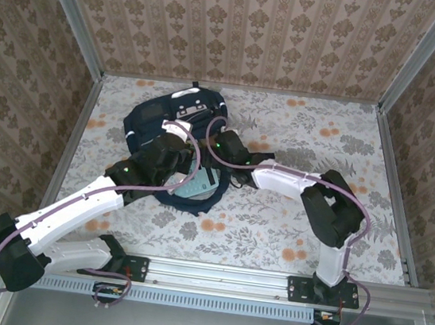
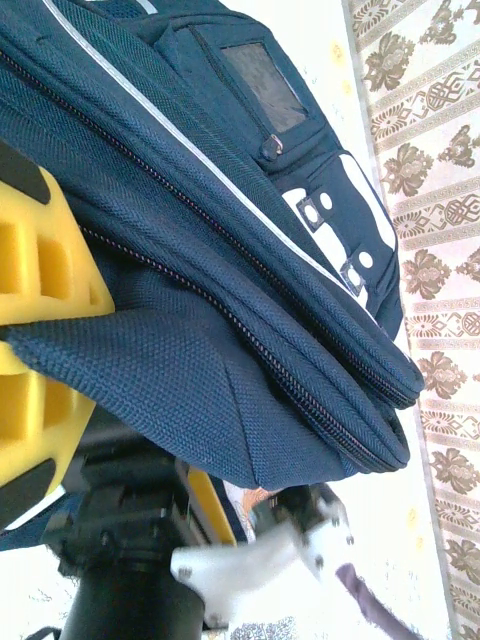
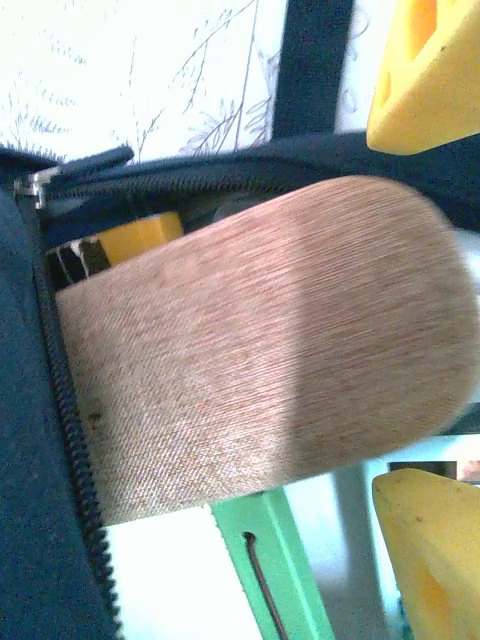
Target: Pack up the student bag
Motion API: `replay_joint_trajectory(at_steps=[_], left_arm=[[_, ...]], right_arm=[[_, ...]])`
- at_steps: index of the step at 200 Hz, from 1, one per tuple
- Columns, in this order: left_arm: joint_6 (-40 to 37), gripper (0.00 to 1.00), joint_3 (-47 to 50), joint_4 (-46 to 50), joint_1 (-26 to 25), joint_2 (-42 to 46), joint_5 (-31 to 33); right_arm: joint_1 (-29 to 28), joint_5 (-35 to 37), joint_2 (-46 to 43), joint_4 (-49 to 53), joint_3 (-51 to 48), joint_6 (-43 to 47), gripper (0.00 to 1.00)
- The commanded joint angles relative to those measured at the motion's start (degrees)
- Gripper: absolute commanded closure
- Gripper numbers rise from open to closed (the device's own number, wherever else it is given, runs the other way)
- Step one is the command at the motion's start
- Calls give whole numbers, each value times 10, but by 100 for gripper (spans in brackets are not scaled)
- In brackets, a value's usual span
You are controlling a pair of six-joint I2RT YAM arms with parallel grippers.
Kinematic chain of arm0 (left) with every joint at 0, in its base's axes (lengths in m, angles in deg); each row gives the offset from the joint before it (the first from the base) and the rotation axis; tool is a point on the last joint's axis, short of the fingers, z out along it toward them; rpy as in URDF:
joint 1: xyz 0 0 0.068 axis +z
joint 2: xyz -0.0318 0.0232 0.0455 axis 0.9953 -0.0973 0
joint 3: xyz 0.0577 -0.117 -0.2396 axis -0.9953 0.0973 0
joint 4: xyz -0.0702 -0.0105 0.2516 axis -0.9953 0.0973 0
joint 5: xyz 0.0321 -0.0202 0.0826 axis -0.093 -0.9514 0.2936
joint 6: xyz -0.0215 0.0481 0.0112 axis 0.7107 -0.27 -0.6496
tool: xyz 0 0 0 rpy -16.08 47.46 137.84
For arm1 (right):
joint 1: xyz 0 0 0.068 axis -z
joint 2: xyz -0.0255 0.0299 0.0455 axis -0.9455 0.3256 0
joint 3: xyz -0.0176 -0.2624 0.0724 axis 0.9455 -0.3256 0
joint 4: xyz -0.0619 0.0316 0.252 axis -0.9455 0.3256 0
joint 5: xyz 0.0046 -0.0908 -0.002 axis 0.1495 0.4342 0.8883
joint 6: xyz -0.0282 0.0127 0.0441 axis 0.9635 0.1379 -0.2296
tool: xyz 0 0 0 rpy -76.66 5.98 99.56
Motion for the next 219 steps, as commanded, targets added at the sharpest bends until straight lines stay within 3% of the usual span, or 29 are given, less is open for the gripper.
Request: replay_joint_trajectory(at_steps=[1, 16, 61, 78, 109, 157, 219], left_arm=[[-9, 100, -13, -44, -8, 18, 5], [-9, 100, -12, -45, -8, 19, 6], [-8, 100, -12, -44, -7, 19, 4], [-9, 100, -11, -44, -8, 19, 4], [-10, 100, -12, -44, -7, 17, 2], [-9, 100, -13, -44, -7, 16, 0], [-9, 100, -13, -44, -8, 15, -7]], right_arm=[[1, 4, -57, -45, -44, -13, 18], [-3, 2, -71, -56, -65, -14, 22], [-1, 2, -57, -65, -78, -18, 61], [0, 14, -54, -68, -83, -21, 69], [1, 30, -77, -86, -119, -19, 71], [11, 26, -74, -81, -136, -22, 88], [20, 11, 10, -71, -64, -26, 91]])
